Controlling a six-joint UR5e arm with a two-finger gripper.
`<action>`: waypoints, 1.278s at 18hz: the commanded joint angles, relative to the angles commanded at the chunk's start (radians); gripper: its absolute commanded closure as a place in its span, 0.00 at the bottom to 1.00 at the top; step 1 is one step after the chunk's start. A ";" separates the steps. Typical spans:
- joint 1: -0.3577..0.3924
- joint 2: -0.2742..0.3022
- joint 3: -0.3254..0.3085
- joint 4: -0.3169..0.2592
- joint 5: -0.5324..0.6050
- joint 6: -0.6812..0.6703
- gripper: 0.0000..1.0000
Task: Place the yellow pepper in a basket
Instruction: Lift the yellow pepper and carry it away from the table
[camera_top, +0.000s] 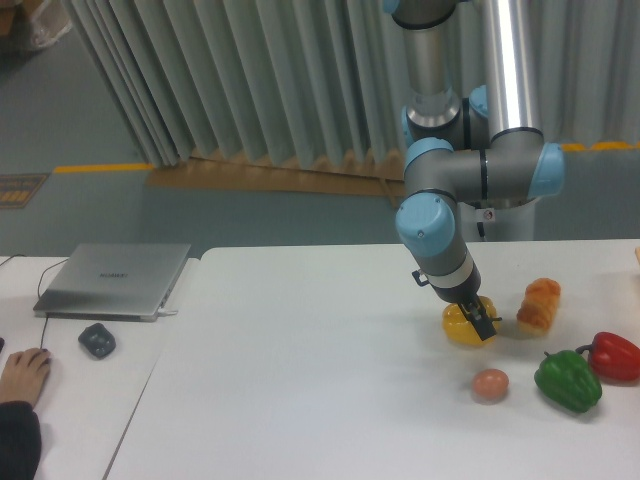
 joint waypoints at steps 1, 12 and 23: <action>0.000 -0.002 0.002 0.000 -0.002 -0.006 0.42; 0.014 0.034 0.012 -0.023 -0.009 -0.012 0.51; 0.176 0.170 0.067 -0.159 -0.101 0.132 0.51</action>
